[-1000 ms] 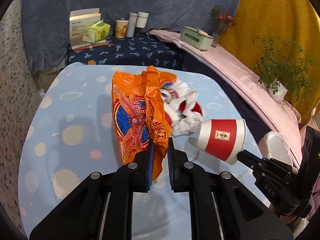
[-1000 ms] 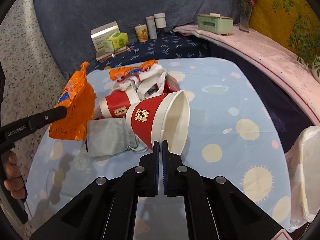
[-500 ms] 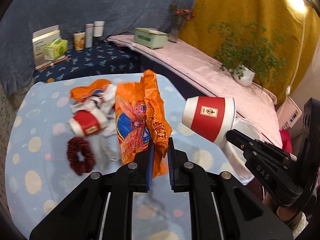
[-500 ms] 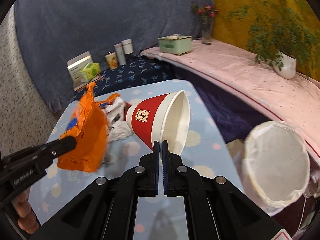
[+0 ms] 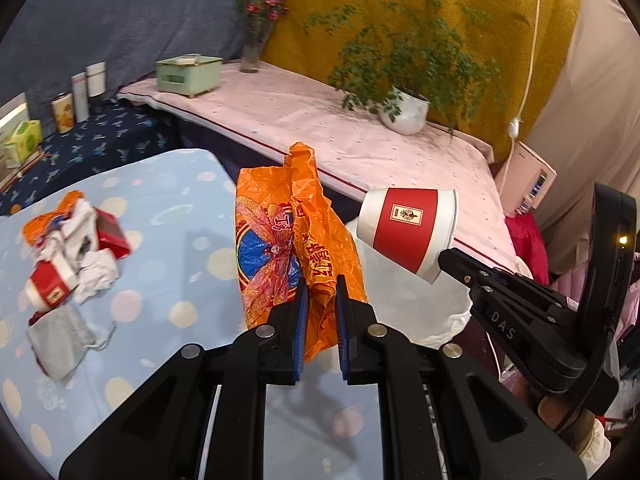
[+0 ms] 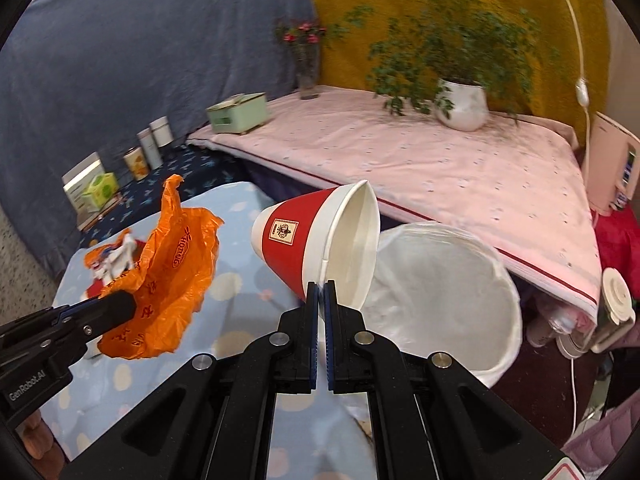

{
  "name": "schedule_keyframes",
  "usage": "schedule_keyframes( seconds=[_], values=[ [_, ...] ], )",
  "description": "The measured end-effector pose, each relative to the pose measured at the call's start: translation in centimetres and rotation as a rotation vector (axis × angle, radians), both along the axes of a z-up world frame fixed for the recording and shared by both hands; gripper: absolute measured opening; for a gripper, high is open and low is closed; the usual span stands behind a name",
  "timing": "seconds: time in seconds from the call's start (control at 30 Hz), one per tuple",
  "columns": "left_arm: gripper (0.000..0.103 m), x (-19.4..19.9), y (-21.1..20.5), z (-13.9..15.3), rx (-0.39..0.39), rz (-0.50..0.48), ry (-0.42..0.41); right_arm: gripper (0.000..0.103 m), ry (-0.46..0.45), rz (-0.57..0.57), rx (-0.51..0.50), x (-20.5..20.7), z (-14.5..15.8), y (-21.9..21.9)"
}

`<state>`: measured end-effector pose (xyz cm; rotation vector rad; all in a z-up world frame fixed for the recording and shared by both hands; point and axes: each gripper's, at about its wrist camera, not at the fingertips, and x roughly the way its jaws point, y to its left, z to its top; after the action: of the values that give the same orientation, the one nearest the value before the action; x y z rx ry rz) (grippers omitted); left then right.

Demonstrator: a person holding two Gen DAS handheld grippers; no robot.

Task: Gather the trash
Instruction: 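Carry the wrapper and cup to the wastebasket and open both tools, then move both tools back over the table toward the pouch and scrunchie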

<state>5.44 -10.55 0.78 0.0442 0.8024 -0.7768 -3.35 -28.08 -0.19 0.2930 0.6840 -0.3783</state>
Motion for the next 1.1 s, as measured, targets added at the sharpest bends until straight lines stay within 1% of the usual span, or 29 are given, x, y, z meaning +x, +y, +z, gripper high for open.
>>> schedule_keyframes(
  seconds=[0.2, 0.43, 0.53, 0.57, 0.6, 0.63, 0.67, 0.7, 0.77, 0.83, 0.97, 1.1],
  values=[
    [0.012, -0.2, -4.8, -1.0, 0.014, -0.082, 0.017, 0.003, 0.029, -0.083, 0.012, -1.0, -1.4, -4.0],
    [0.013, -0.6, -10.1, -2.6, 0.043, -0.157, 0.024, 0.003, 0.058, -0.115, 0.033, -1.1, -3.0, -7.0],
    [0.017, -0.4, -11.9, -3.3, 0.050, -0.185, 0.060, 0.004, 0.059, -0.121, 0.037, -1.0, -3.3, -7.8],
    [0.021, -0.4, -12.3, -3.5, 0.052, -0.181, 0.061, 0.004, 0.057, -0.127, 0.037, -1.1, -3.3, -7.9],
    [0.026, -0.3, -12.5, -3.6, 0.057, -0.167, 0.051, 0.007, 0.053, -0.131, 0.038, -1.1, -3.3, -8.0],
    [0.041, -0.4, -12.7, -3.6, 0.063, -0.148, 0.032, 0.010, 0.052, -0.136, 0.040, -1.2, -3.3, -8.3],
    [0.051, -0.4, -12.6, -3.7, 0.069, -0.135, 0.019, 0.014, 0.049, -0.142, 0.043, -1.3, -3.3, -8.4],
    [0.052, -0.4, -12.6, -3.7, 0.071, -0.128, 0.015, 0.019, 0.045, -0.146, 0.047, -1.5, -3.4, -8.5],
    [0.052, -0.3, -12.4, -3.7, 0.082, -0.114, 0.013, 0.022, 0.039, -0.149, 0.050, -1.8, -3.3, -8.6],
    [0.051, -0.1, -12.0, -3.6, 0.092, -0.092, 0.005, 0.024, 0.040, -0.151, 0.049, -2.0, -3.2, -8.4],
    [0.052, -0.3, -10.7, -2.9, 0.087, -0.064, -0.006, 0.028, 0.027, -0.147, 0.056, -2.6, -2.5, -7.7],
    [0.052, -0.9, -9.0, -2.0, 0.083, -0.034, -0.023, 0.036, 0.010, -0.138, 0.059, -3.0, -1.4, -6.3]
  ],
)
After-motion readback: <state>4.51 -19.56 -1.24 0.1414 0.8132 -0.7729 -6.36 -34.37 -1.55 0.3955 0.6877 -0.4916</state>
